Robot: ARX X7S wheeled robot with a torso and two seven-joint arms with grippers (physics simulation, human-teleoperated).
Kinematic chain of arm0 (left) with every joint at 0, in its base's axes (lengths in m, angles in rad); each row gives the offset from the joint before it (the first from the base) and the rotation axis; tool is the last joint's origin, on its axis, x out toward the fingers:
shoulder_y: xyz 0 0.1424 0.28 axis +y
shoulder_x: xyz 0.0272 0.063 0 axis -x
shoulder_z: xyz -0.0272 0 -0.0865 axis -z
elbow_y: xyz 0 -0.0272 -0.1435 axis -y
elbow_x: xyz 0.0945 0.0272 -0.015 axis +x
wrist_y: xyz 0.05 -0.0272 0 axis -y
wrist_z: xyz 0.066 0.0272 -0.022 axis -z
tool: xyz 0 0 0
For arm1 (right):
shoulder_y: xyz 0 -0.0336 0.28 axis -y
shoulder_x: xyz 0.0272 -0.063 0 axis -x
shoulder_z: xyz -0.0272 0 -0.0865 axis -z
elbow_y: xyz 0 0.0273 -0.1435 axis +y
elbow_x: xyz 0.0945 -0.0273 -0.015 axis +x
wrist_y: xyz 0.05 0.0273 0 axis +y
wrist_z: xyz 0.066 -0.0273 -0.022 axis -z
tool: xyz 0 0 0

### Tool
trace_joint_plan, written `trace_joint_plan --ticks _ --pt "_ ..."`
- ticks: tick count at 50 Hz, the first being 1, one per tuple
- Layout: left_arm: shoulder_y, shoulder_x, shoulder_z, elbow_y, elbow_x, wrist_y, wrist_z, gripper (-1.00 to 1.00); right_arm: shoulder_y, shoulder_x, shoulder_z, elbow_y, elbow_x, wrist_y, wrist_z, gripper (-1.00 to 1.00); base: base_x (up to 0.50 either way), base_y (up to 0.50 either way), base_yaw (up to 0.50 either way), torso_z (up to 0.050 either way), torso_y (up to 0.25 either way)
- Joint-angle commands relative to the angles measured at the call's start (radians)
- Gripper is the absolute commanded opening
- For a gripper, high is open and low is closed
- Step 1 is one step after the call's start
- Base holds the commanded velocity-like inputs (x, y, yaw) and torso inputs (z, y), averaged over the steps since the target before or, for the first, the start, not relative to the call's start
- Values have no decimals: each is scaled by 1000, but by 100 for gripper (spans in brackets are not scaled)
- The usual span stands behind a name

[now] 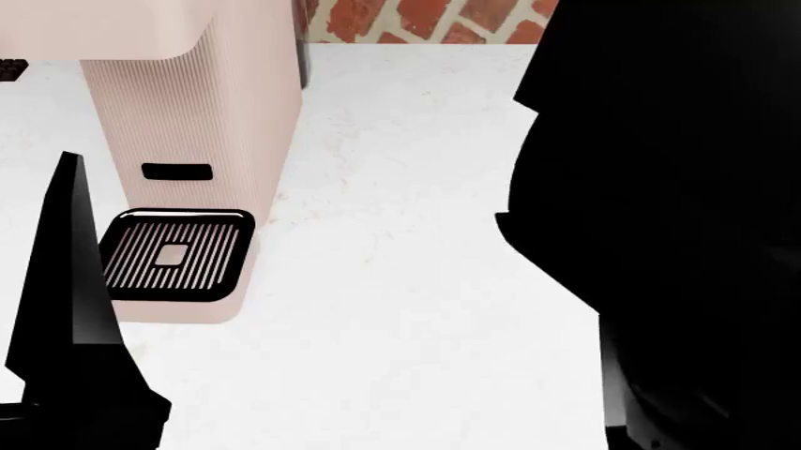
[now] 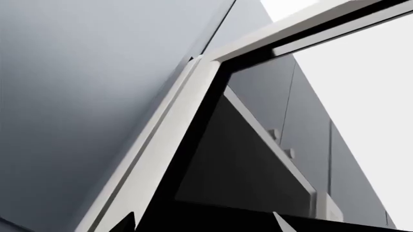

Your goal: Close the microwave door

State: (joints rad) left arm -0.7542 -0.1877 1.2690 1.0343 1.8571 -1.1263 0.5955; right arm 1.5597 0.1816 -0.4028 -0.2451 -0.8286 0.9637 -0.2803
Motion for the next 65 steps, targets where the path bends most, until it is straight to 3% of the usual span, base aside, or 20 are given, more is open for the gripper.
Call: trace_joint_plan --ticks 1,6,7,8,9,14,65 --pt "-14 -5 19 -4 15 -21 11 100 60 14 16 109 29 -26 22 100 0 0 0 0 0" --pt "-21 -7 23 -5 17 -28 14 100 81 11 13 155 41 -37 30 100 0 0 0 0 0" --pt "-32 -143 173 13 62 -178 -136 100 83 7 19 160 49 -39 32 100 0 0 0 0 0" --pt "-64 -160 323 12 78 -254 -166 100 84 7 19 165 51 -41 34 100 0 0 0 0 0" --pt "-79 -168 371 11 96 -282 -165 100 87 3 23 176 59 -46 39 100 0 0 0 0 0" --pt "-105 -119 314 -7 130 -269 -60 100 111 -5 42 256 89 -64 65 100 0 0 0 0 0" --pt "-139 -124 372 -24 198 -326 -18 100 232 -4 136 526 195 -79 138 100 0 0 0 0 0"
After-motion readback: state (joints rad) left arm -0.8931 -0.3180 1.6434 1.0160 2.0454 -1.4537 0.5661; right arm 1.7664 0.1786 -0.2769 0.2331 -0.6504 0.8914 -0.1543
